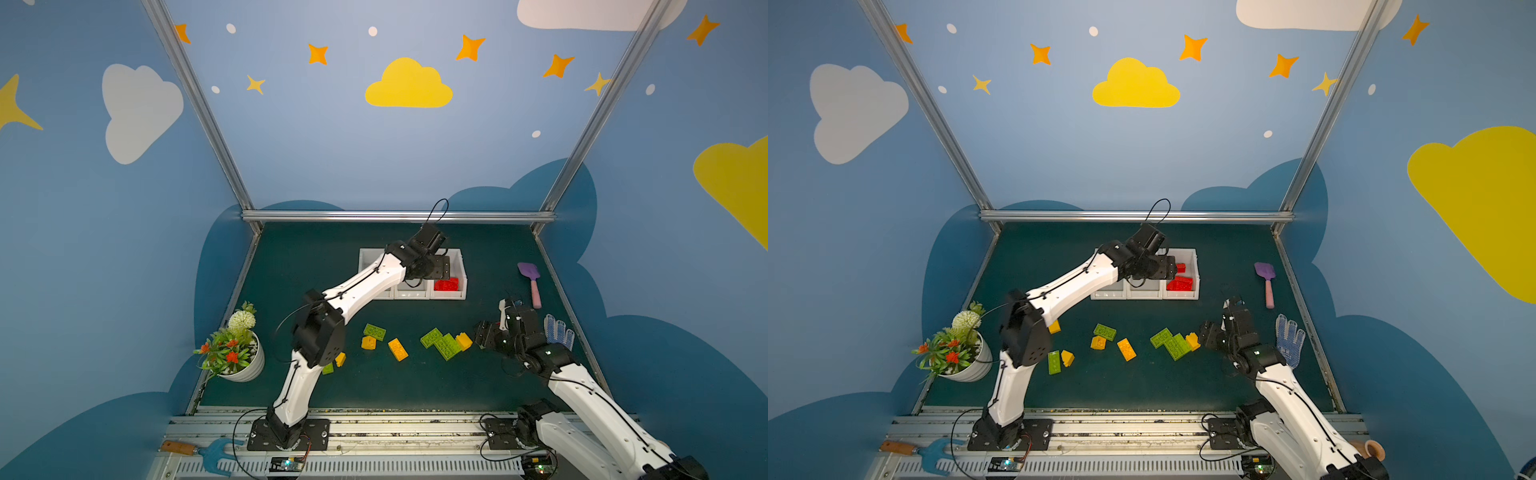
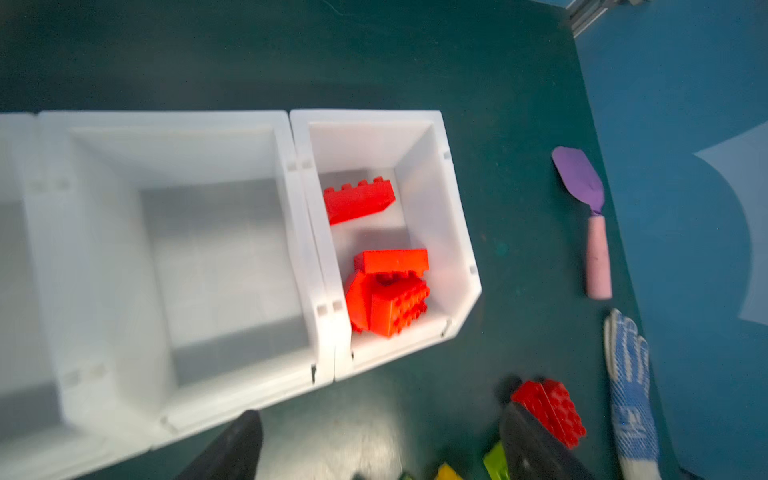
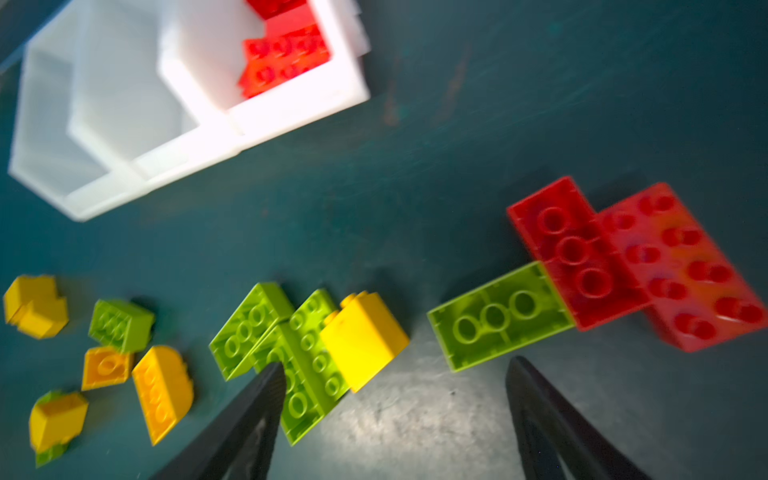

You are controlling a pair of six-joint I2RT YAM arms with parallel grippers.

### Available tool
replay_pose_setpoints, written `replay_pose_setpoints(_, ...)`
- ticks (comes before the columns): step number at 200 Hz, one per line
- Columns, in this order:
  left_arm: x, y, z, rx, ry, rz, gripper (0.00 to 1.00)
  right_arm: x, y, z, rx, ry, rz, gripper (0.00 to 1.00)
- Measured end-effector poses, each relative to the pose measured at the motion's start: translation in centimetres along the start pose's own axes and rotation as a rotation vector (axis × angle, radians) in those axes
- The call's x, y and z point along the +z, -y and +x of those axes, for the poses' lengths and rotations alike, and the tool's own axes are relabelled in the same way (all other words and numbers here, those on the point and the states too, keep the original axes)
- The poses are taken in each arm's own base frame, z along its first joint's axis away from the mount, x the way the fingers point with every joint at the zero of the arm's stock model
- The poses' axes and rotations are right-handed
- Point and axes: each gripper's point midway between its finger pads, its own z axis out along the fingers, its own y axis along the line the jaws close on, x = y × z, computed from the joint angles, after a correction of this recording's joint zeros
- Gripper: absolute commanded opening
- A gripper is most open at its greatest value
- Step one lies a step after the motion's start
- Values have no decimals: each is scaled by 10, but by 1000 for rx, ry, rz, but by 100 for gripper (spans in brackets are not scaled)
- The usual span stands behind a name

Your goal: Sort the legos into containers by color

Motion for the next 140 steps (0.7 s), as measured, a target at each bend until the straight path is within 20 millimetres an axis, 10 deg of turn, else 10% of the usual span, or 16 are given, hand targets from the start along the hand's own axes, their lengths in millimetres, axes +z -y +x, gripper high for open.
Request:
replay_pose_setpoints(40,-46,-22,32,-53,61,49,89,7,37,-12,150,-2,108,84)
replay_pose_setpoints(97,-49,-89,127,-110,-22,-32,89,10,59,-28,239,-1,167,83)
replay_pose_setpoints(140,-58,-117,162,-149,-29,-57,90,18,65,-22,257,-42,194,84)
